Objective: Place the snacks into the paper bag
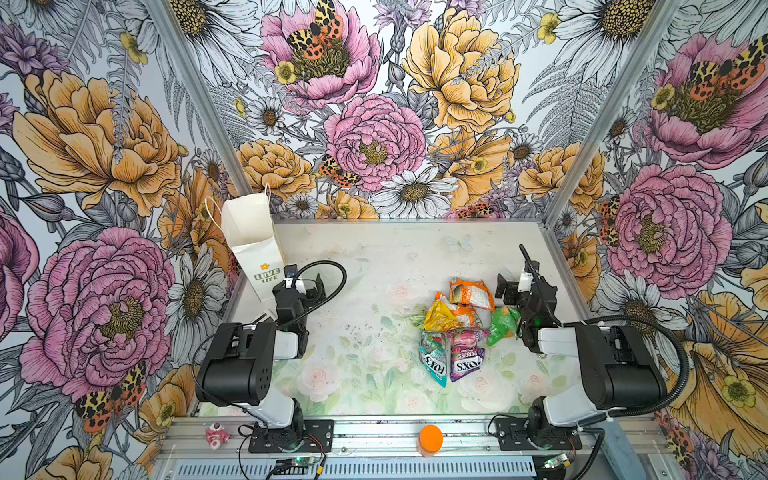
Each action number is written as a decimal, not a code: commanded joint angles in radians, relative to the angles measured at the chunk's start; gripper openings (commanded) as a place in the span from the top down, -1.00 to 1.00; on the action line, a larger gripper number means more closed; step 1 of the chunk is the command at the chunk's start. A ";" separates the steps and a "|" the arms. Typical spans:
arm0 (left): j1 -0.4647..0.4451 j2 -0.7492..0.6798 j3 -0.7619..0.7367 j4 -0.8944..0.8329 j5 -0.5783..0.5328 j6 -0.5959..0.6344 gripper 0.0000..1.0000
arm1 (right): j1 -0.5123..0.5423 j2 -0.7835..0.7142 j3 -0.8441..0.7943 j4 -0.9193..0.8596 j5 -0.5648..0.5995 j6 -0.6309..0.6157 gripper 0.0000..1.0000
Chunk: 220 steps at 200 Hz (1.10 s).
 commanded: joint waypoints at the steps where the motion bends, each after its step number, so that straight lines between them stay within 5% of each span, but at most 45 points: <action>1: -0.024 -0.013 0.009 0.014 -0.039 0.017 -0.98 | 0.006 0.016 -0.004 0.036 0.011 -0.001 -1.00; 220: -0.006 -0.013 0.016 -0.001 0.004 0.013 -0.98 | 0.006 0.017 -0.005 0.036 0.012 -0.001 -0.97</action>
